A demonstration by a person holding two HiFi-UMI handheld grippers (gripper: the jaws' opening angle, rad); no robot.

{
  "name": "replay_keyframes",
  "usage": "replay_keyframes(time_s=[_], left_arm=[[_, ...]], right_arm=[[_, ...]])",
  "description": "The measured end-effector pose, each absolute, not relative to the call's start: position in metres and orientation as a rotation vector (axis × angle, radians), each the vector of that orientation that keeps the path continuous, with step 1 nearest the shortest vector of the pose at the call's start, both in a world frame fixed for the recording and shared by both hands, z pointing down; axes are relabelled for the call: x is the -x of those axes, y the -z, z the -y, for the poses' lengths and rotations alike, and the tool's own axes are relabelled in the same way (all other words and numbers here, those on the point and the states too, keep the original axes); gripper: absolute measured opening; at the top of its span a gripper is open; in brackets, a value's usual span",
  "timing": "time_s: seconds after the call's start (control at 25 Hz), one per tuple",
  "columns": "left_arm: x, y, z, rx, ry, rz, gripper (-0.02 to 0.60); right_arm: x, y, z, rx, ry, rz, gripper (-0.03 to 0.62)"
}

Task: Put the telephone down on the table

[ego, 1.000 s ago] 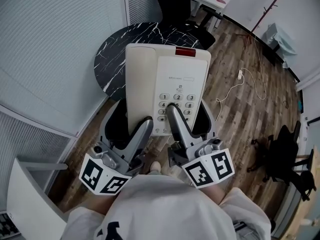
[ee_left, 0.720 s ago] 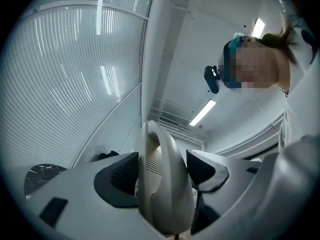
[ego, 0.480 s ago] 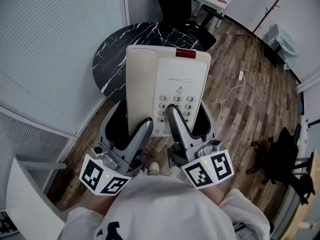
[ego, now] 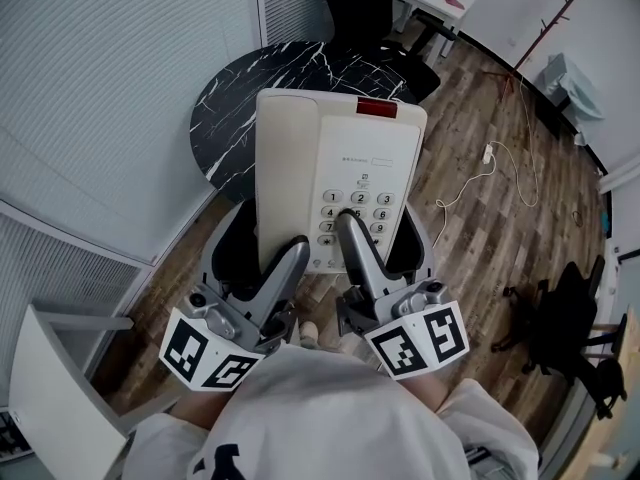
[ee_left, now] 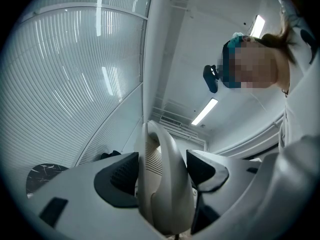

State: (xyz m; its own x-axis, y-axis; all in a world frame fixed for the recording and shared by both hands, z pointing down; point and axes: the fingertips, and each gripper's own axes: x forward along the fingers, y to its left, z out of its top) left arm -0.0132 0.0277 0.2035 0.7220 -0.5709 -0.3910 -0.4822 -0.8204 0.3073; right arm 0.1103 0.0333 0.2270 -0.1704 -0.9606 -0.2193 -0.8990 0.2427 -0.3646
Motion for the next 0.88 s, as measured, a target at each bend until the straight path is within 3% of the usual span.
replay_keyframes(time_s=[0.88], left_arm=[[-0.003,-0.209,0.081,-2.743,0.721,0.794,0.301]], right_arm=[[-0.127,-0.232,0.072,1.735,0.198,-2.094,0.330]])
